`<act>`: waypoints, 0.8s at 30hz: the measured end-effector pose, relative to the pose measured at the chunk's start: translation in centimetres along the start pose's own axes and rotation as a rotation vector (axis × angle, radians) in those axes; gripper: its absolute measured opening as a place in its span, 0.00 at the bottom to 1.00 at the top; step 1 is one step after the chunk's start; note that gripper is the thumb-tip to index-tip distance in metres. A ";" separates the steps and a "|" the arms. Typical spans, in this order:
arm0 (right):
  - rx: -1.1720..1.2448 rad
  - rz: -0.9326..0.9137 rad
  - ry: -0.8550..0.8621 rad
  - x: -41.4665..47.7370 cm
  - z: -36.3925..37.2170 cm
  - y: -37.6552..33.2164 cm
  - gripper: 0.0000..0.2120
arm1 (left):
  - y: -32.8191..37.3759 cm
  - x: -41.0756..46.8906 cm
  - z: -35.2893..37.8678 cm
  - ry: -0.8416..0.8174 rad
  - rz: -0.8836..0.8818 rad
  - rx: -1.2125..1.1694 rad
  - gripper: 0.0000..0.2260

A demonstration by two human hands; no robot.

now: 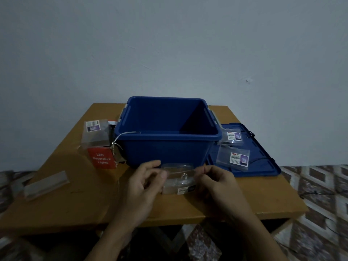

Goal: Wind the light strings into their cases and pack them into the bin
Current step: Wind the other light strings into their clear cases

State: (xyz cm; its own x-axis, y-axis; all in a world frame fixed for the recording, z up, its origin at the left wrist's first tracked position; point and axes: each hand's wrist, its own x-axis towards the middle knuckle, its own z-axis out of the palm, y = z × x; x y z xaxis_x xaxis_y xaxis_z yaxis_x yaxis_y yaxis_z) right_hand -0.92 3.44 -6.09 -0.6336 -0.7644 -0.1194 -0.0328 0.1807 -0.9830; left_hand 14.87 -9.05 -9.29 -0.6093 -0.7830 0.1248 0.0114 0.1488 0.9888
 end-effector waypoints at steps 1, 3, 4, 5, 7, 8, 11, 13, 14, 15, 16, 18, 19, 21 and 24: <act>-0.003 0.004 -0.016 0.1 -0.1 0.0 0.04 | 0.0 0.0 0.0 -0.007 -0.005 0.000 0.16; -0.002 -0.006 -0.039 0.2 -0.2 0.0 0.06 | 0.0 0.0 0.1 -0.005 -0.002 0.009 0.14; 0.023 -0.026 -0.038 0.1 -0.2 0.0 0.07 | 0.0 0.0 0.2 0.001 -0.003 0.008 0.14; 0.063 -0.058 -0.034 0.1 -0.2 0.2 0.08 | 0.0 0.1 0.2 0.007 -0.002 0.003 0.14; 0.139 -0.134 -0.027 0.1 0.1 0.5 0.09 | 0.2 0.0 0.3 0.005 -0.002 -0.007 0.14; 0.165 -0.159 -0.027 0.1 0.3 0.7 0.10 | 0.3 -0.1 0.2 0.001 0.001 -0.003 0.13; 0.235 -0.151 -0.023 0.2 0.5 1.2 0.09 | 0.2 -0.2 -0.2 -0.008 0.012 -0.012 0.08; 0.264 -0.114 -0.027 0.2 0.4 1.6 0.10 | 0.4 -0.3 -0.5 -0.027 0.010 -0.049 0.09; 0.281 -0.099 -0.035 0.3 0.4 1.8 0.11 | 0.5 -0.3 -0.6 -0.033 0.014 -0.056 0.11; 0.303 -0.089 -0.043 0.3 0.3 2.0 0.13 | 0.5 -0.4 -0.6 -0.040 0.021 -0.048 0.10; 0.320 -0.086 -0.050 0.2 0.3 2.0 0.14 | 0.5 -0.4 -0.5 -0.046 0.024 -0.040 0.08; 0.309 -0.110 -0.055 0.1 0.2 2.0 0.12 | 0.3 -0.4 -0.3 -0.039 0.040 -0.013 0.08; 0.284 -0.133 -0.054 0.0 0.1 2.0 0.09 | 0.2 -0.4 -0.2 -0.029 0.052 -0.002 0.09; 0.238 -0.170 -0.057 -0.2 0.2 1.8 0.05 | 0.2 -0.3 0.0 -0.002 0.071 -0.005 0.10; 0.211 -0.214 -0.043 -0.4 0.5 1.8 0.07 | 0.3 -0.4 0.0 0.040 0.085 -0.013 0.10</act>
State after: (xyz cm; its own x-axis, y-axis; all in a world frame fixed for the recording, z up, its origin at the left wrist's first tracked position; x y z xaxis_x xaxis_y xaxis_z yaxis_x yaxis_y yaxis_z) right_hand -0.38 3.73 -7.85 -0.5960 -0.7977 0.0921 0.0022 -0.1163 -0.9932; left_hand 15.07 -8.71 -9.03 -0.5738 -0.7913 0.2112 0.0725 0.2078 0.9755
